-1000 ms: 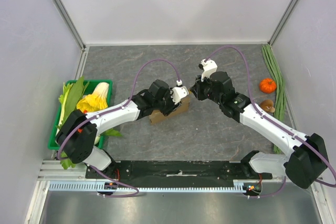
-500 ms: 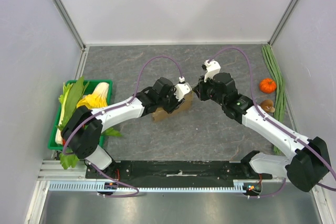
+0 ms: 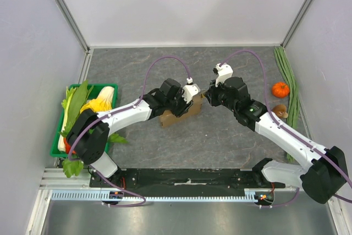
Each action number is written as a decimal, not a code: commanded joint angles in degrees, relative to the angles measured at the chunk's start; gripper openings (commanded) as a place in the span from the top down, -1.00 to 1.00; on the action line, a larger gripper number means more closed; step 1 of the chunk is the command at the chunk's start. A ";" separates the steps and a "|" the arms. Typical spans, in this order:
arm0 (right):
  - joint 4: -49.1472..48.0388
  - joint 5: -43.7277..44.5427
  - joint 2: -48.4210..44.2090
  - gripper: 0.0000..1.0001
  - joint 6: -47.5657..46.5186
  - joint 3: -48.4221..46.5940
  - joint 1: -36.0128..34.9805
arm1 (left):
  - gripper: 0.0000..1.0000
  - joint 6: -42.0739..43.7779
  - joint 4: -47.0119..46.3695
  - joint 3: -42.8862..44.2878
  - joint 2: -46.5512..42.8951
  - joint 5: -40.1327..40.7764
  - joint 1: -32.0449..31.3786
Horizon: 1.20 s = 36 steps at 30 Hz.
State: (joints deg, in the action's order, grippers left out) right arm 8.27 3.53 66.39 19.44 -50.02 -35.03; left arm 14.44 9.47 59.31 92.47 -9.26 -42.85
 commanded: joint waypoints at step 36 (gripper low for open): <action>11.85 -0.63 -3.55 1.00 0.69 -1.66 -0.57 | 0.26 -3.19 6.17 -0.77 7.64 3.98 4.62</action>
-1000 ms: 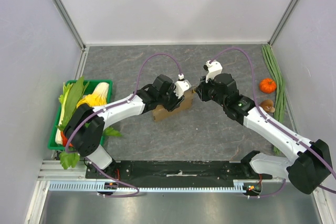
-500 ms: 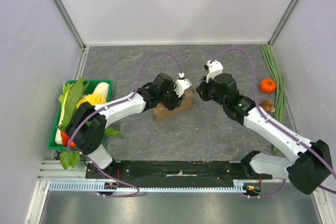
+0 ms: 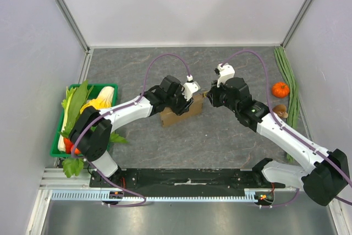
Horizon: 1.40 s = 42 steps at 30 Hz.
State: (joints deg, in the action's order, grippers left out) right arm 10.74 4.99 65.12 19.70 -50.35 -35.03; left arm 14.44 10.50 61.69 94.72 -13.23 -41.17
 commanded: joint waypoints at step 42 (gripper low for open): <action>0.16 2.21 0.53 1.00 0.60 -4.23 0.22 | 0.28 8.94 -0.04 -9.13 2.05 17.54 -6.38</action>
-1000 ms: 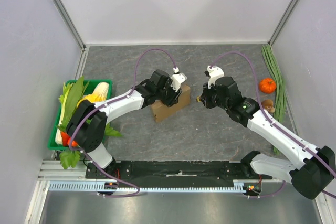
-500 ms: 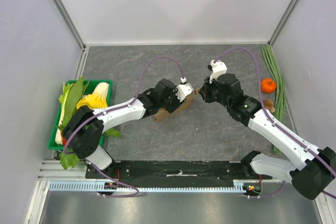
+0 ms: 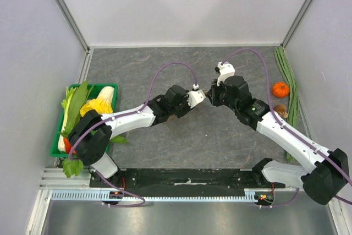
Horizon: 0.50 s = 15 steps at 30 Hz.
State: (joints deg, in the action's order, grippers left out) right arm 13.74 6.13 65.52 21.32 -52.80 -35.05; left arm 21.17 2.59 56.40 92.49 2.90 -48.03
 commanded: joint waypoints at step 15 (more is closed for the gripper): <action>-5.65 0.99 2.68 1.00 -1.46 -1.87 0.68 | 0.29 2.12 9.10 -3.84 3.14 -2.54 0.39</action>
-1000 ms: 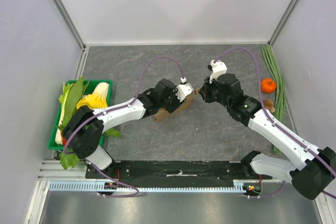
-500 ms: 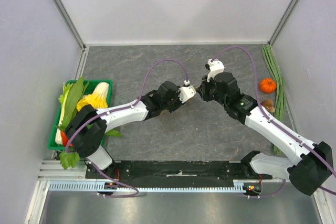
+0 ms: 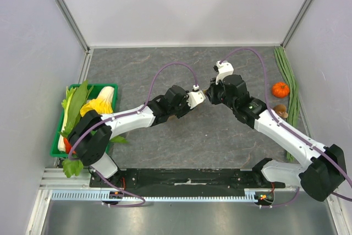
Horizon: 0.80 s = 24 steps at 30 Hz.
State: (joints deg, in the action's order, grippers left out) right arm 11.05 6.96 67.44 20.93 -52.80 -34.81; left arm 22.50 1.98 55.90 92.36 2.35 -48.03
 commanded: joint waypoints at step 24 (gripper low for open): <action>2.30 -4.41 1.56 1.00 -0.45 2.61 0.35 | 0.31 -5.27 10.33 -1.32 5.47 -2.00 2.41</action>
State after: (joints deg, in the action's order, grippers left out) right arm 9.65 4.82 69.45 19.70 -52.29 -34.35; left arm 21.93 3.20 57.06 93.01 1.39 -47.35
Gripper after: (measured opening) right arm 0.225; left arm 0.447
